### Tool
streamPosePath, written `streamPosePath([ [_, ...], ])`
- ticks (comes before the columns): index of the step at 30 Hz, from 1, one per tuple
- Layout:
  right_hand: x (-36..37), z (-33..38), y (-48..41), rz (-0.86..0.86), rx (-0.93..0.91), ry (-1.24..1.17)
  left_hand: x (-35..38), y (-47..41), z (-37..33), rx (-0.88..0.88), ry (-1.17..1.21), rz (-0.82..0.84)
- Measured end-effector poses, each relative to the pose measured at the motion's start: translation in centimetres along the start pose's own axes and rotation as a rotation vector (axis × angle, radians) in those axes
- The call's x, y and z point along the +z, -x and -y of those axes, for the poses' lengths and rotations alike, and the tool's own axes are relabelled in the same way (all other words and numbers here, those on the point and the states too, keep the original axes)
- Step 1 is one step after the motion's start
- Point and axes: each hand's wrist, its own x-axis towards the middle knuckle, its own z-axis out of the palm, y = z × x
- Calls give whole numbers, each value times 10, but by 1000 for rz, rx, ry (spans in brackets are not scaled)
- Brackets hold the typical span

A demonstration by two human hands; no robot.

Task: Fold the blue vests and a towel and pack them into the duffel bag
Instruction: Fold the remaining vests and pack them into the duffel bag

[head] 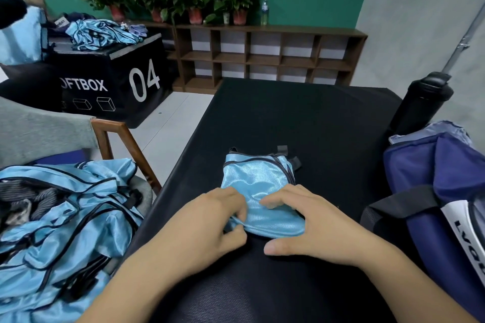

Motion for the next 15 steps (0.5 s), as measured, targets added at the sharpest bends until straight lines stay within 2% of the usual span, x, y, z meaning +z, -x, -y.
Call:
streamPosePath([
  [4,-3,3,3,-23,53,-61,-5,0,3,-98,110,-65],
  [9,-3,-3,-5,-289,90,-223,-5,-5,9,-216,247,-175],
  [15,0,1,-7,-394,140,-362,6,-11,1,-322,454,-307],
])
